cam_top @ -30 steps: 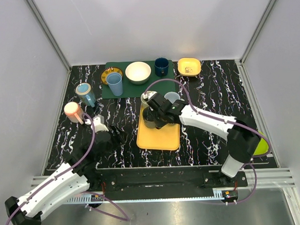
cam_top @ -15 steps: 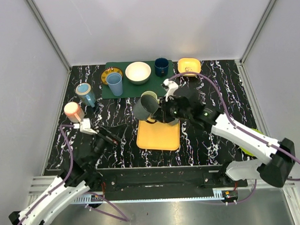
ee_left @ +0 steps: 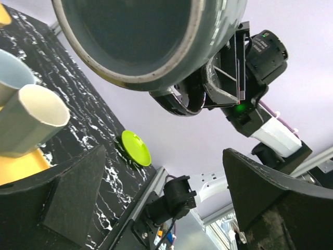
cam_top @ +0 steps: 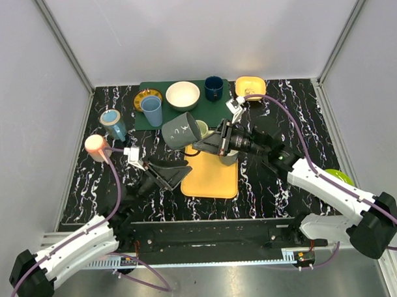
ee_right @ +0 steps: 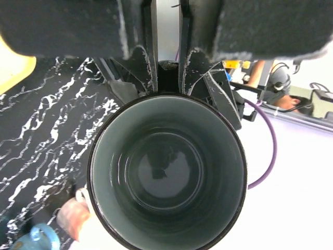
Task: Turn the mug right side up
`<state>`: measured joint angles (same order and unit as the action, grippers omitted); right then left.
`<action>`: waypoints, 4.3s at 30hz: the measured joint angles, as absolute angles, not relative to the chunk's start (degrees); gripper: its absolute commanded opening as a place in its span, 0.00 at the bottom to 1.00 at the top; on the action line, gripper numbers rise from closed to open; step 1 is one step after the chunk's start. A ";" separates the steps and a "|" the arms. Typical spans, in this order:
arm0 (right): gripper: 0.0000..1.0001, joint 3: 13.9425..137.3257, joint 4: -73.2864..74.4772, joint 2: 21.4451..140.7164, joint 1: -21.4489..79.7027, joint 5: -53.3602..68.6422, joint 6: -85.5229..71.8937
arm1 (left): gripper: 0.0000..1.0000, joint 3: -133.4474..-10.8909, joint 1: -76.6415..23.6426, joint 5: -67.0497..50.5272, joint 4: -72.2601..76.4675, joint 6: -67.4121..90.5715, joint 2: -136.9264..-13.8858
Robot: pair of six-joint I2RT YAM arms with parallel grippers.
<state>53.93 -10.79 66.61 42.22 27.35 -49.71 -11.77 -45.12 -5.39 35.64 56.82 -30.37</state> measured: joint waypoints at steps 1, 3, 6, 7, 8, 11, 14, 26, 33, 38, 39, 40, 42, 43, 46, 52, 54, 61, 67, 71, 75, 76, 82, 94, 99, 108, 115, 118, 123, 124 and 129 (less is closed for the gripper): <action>0.00 53.67 -11.92 66.61 42.22 28.05 -50.61 | 0.95 -11.92 -45.12 -6.28 37.45 57.04 -31.75; 0.00 53.47 -13.61 66.61 42.22 29.06 -51.81 | 0.92 -12.80 -45.12 -7.33 39.92 57.23 -33.71; 0.00 53.06 -16.40 66.59 42.22 30.22 -53.25 | 0.85 -14.06 -45.12 -7.62 43.92 57.54 -35.38; 0.00 52.75 -17.37 66.52 42.22 30.50 -53.67 | 0.84 -14.26 -45.12 -7.57 45.32 57.91 -35.77; 0.00 52.27 -18.37 66.39 42.22 30.76 -54.06 | 0.83 -14.26 -45.12 -7.53 47.51 58.43 -36.45; 0.00 50.70 -20.51 65.89 42.22 31.35 -55.13 | 0.76 -14.28 -45.12 -7.46 53.60 60.07 -39.24; 0.00 49.98 -21.63 65.71 42.22 31.75 -55.61 | 0.67 -15.14 -45.12 -7.64 58.65 61.84 -43.66; 0.00 49.47 -22.63 62.59 42.09 32.64 -54.15 | 0.49 -17.65 -44.93 -8.03 65.89 66.13 -51.18; 0.00 49.45 -19.55 60.66 41.98 32.23 -48.64 | 0.47 -17.67 -44.84 -7.79 67.40 68.88 -52.64; 0.00 49.47 -17.19 59.40 41.78 30.92 -44.71 | 0.39 -18.87 -44.80 -8.21 67.20 70.19 -54.28; 0.00 49.47 -17.04 59.13 41.71 30.68 -43.90 | 0.39 -19.20 -44.80 -8.38 67.18 70.43 -54.61; 0.00 49.47 -16.88 58.94 41.63 30.52 -43.22 | 0.40 -19.57 -44.80 -8.54 67.11 70.59 -54.96; 0.00 49.47 -16.60 58.63 41.56 30.11 -42.11 | 0.41 -20.38 -44.77 -8.86 67.05 70.83 -55.88; 0.00 49.47 -16.40 58.50 41.47 29.82 -41.54 | 0.41 -20.95 -44.66 -9.13 67.00 70.94 -56.47; 0.00 49.47 -16.19 58.35 41.23 29.26 -40.27 | 0.22 -22.06 -44.53 -9.98 67.18 71.44 -58.24; 0.00 49.58 -13.67 58.28 40.71 28.51 -40.53 | 0.00 -22.20 -44.05 -11.51 68.12 70.74 -59.70; 0.05 49.58 -13.30 58.26 40.64 28.36 -40.53 | 0.00 -22.20 -43.92 -11.77 68.14 70.61 -59.86; 0.71 50.98 -6.20 57.80 40.88 29.26 -36.88 | 0.00 -22.22 -44.25 -11.73 56.95 67.26 -52.36; 0.87 52.16 1.48 55.35 41.85 29.10 -33.47 | 0.00 -22.65 -44.18 -6.70 39.77 59.33 -36.99; 0.88 54.06 7.07 53.04 41.91 24.62 -31.22 | 0.00 -28.23 -44.23 1.83 16.84 50.46 -27.05; 0.88 54.15 11.92 51.09 41.93 18.90 -29.58 | 0.00 -36.84 -44.18 16.34 -7.84 44.23 -23.29; 0.88 54.15 13.19 50.92 41.93 17.28 -29.23 | 0.00 -38.81 -44.16 20.12 -13.61 43.27 -23.64; 0.88 54.13 18.83 51.86 41.95 9.85 -27.70 | 0.00 -43.48 -41.41 34.22 -38.17 40.66 -35.59; 0.88 53.41 20.93 52.47 41.95 6.39 -27.49 | 0.00 -39.13 -11.16 21.76 -33.65 32.91 -59.22; 0.88 53.19 21.04 52.99 41.95 6.39 -27.51 | 0.00 -40.53 -7.20 17.69 -28.40 32.34 -70.52; 0.88 53.19 21.06 53.10 41.95 5.80 -27.46 | 0.00 -43.79 -3.44 14.52 -23.09 32.60 -79.24; 0.89 53.19 22.02 53.21 41.95 5.06 -27.14 | 0.55 -46.02 -1.78 13.28 -21.28 32.82 -82.39; 0.89 53.19 22.57 53.32 41.95 4.56 -26.74 | 0.63 -45.52 -1.72 13.08 -21.04 33.21 -81.30; 0.89 53.21 23.88 53.43 41.98 0.56 -25.87 | 0.73 -42.26 -1.72 12.14 -22.26 33.95 -73.23; 0.89 53.23 24.53 53.60 41.98 -1.45 -25.65 | 0.73 -41.67 -1.72 11.94 -22.72 34.11 -70.94; 0.94 53.25 26.92 56.60 41.95 -13.21 -22.98 | 0.82 -38.48 -3.66 8.73 -24.51 35.94 -56.18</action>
